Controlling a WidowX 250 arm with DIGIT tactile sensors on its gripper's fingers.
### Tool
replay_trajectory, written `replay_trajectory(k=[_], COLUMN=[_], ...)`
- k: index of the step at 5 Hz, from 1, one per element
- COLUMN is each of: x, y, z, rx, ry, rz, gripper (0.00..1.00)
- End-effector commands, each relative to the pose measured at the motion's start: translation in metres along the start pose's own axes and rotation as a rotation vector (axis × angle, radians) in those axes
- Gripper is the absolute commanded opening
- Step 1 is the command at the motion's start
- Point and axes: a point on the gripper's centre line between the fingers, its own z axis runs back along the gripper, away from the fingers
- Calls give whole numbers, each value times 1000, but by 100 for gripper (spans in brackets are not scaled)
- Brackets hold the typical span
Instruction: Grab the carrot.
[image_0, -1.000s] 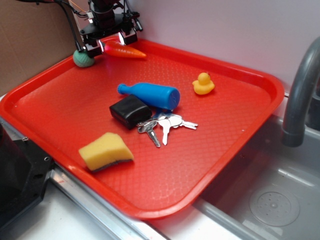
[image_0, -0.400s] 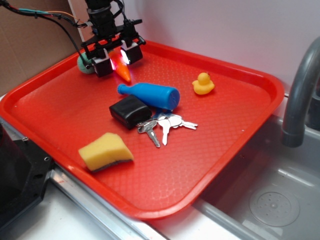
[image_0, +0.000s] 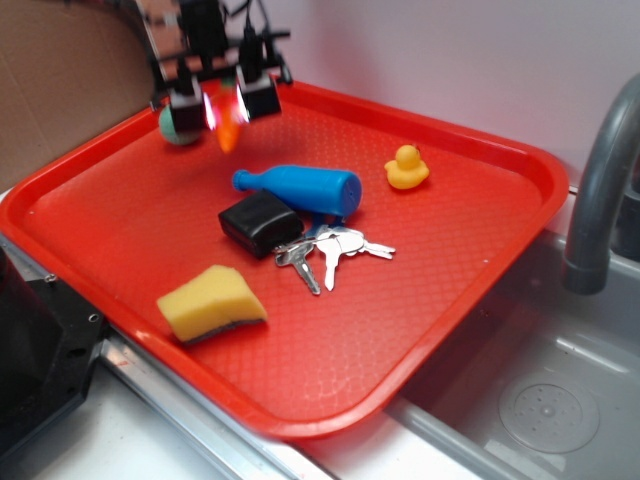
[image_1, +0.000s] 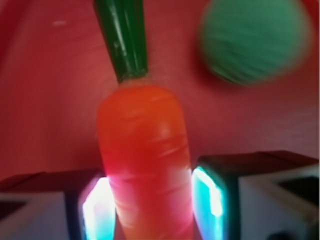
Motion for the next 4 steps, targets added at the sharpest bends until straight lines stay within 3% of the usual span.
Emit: replay_trajectory(k=[1, 2, 3, 4], x=[-31, -26, -15, 1], y=[53, 84, 102, 104], z=[113, 151, 158, 156], rx=[-129, -217, -283, -274], ry=[-118, -58, 47, 54], rz=[-492, -639, -665, -727], gripper=[0, 0, 0, 0])
